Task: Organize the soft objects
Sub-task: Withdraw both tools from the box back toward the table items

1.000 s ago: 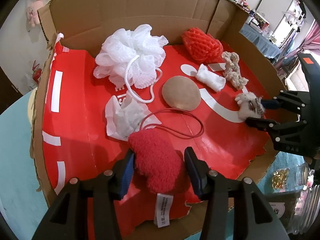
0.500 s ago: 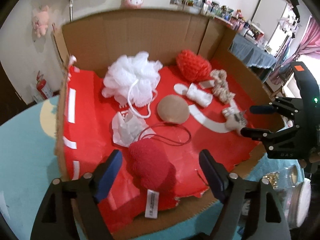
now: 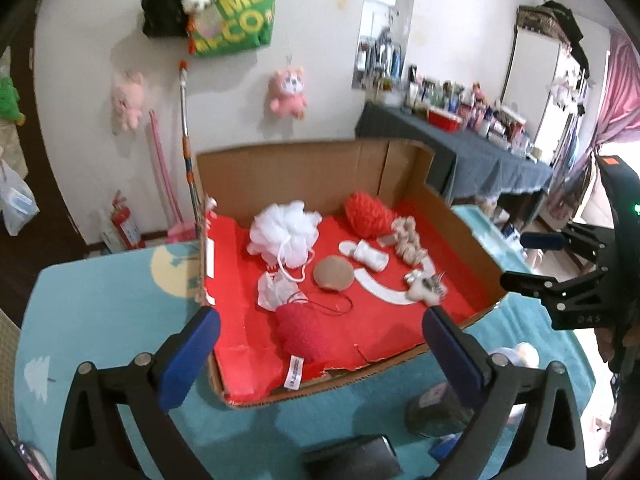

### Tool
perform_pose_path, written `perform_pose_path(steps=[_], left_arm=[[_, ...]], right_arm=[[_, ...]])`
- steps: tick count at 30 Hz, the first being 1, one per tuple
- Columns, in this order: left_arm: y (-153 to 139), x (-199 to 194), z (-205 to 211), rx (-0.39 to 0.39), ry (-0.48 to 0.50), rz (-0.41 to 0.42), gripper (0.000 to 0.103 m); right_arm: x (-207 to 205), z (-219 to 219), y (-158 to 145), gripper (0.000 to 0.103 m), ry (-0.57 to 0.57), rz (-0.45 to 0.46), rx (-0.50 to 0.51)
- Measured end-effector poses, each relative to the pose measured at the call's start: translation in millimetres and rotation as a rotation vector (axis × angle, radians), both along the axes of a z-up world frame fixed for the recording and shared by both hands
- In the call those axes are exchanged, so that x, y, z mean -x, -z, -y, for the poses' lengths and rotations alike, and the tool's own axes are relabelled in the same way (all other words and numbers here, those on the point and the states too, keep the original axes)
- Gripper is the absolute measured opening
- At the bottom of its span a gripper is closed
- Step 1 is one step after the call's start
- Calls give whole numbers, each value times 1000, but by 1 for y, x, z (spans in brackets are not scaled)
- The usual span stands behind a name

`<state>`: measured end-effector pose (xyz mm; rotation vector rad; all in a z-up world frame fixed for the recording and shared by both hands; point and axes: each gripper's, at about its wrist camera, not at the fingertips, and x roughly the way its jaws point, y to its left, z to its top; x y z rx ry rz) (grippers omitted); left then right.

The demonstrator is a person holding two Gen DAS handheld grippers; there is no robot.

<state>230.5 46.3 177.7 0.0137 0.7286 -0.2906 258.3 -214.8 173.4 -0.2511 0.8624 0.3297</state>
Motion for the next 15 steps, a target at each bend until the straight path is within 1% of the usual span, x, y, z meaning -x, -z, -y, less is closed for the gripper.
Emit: perform_pose_path(steps=[2, 7, 11, 15], left_arm=[[-8, 17, 0, 25, 1, 30, 103], [-20, 61, 0, 67, -12, 106, 103], [-24, 95, 2, 86, -22, 169, 103], [-20, 127, 7, 94, -38, 220, 103]], right_arm=[[15, -2, -10, 77, 4, 40, -16], [60, -1, -26, 78, 13, 126, -48], [98, 0, -28, 85, 17, 184, -82], [133, 1, -24, 85, 30, 234, -107]])
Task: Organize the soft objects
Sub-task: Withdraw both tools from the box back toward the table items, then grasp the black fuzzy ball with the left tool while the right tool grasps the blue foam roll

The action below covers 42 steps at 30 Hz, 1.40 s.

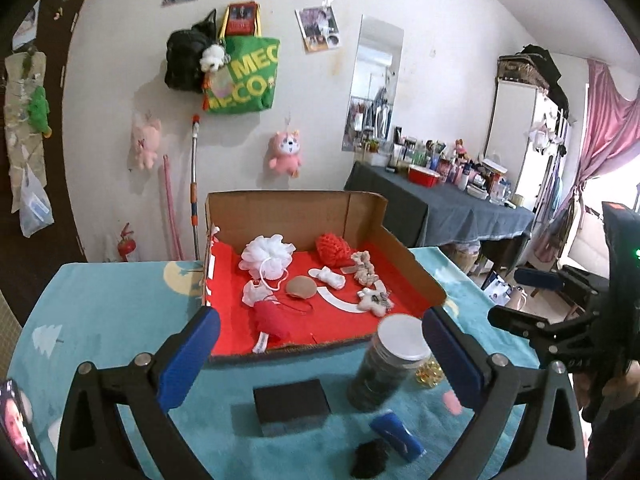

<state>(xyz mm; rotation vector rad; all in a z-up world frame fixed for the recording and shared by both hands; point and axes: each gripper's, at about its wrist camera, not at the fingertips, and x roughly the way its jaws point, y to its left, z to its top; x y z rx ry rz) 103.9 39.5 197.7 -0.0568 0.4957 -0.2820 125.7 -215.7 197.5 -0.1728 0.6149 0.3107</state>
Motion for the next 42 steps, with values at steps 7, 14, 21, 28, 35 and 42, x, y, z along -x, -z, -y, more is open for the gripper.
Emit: perform_pose_path(steps=[7, 14, 21, 28, 35, 42], left_arm=[[25, 46, 13, -13, -60, 72, 103], [57, 66, 23, -32, -93, 78, 103], [89, 72, 31, -73, -111, 56, 103], [125, 70, 37, -123, -128, -12, 103], [146, 66, 42, -138, -116, -76, 103], [153, 60, 42, -141, -91, -111, 103]], right_arm=[[51, 0, 19, 86, 54, 86, -27], [75, 4, 51, 87, 104, 113, -78], [84, 3, 84, 87, 153, 112, -82], [85, 3, 111, 87, 179, 85, -72], [79, 1, 136, 87, 170, 10, -84], [68, 3, 149, 87, 143, -51, -112]])
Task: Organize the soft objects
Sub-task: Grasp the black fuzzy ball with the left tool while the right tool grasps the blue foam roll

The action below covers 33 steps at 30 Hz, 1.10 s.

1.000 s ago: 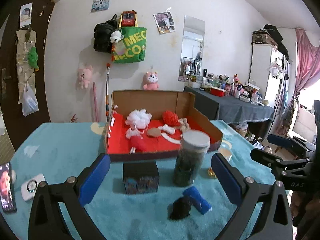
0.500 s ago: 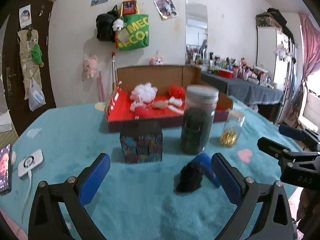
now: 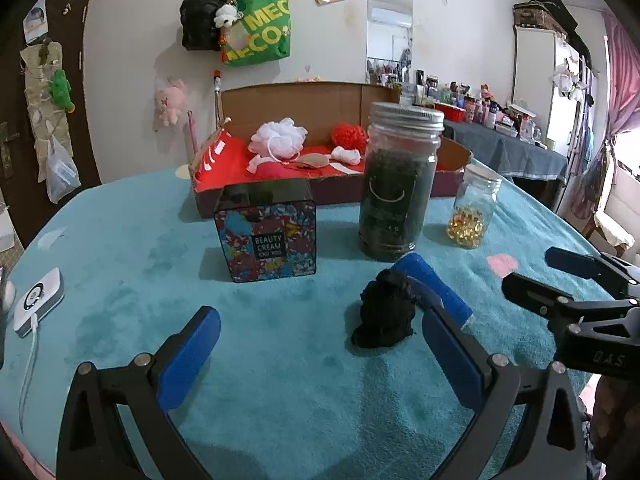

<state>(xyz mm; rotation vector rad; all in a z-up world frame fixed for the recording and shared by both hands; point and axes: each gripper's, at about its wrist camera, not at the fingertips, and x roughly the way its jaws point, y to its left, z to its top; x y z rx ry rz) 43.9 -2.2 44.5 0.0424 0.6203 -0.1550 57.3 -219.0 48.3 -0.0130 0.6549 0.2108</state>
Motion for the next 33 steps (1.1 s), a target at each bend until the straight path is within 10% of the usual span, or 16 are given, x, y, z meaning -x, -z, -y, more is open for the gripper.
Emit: perform_pose_path(steps=[14, 24, 26, 33], left_arm=[[7, -32, 3, 22, 141, -127, 89], [14, -42, 17, 88, 348, -221, 28], [12, -42, 19, 99, 362, -221, 27], [1, -44, 24, 95, 367, -194, 25]], right_arm=[[-39, -17, 17, 85, -220, -141, -38], [-39, -46, 20, 34, -410, -148, 28], [-35, -48, 20, 19, -428, -136, 28], [-32, -26, 7, 15, -347, -93, -70]])
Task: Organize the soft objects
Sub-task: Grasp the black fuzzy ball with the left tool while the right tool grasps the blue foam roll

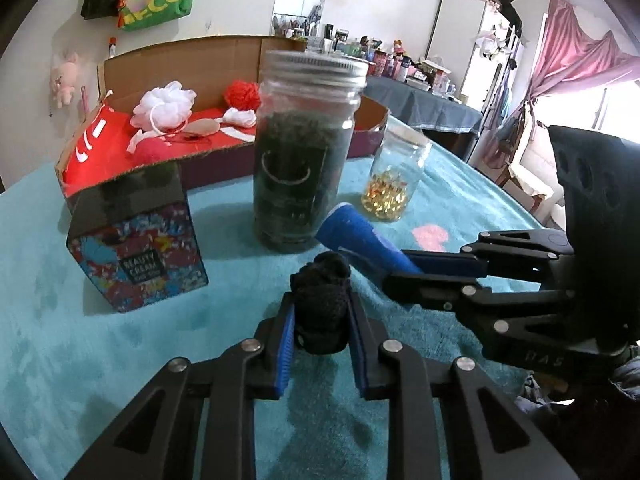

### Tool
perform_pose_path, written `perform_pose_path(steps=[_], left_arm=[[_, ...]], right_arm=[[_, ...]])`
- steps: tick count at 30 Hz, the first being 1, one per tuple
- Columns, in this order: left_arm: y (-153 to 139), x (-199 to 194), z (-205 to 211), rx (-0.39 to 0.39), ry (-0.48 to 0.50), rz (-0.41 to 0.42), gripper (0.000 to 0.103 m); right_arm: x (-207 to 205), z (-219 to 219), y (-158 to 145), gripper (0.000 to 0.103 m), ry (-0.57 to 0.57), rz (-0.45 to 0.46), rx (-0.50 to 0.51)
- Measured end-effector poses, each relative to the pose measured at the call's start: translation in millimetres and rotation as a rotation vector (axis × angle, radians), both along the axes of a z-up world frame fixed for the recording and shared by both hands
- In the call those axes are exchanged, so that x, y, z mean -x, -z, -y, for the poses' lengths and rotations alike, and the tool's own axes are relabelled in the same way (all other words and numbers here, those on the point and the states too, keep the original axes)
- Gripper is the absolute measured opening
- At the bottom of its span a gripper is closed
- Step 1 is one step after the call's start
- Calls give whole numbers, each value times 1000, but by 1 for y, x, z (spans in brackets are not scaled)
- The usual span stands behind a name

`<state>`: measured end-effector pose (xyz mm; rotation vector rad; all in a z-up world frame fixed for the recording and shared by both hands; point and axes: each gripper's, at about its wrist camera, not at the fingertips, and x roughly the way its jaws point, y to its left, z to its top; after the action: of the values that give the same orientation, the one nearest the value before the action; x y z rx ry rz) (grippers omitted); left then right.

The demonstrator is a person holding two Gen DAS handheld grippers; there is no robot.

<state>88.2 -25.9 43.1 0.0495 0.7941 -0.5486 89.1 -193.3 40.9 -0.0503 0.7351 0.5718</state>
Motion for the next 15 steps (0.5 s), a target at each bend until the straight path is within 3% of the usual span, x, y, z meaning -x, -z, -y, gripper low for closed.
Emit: perform_pose_path(steps=[15], left_arm=[[-4, -5, 0, 3, 6, 9, 25]], right_arm=[[0, 13, -5, 15, 20, -18, -7]])
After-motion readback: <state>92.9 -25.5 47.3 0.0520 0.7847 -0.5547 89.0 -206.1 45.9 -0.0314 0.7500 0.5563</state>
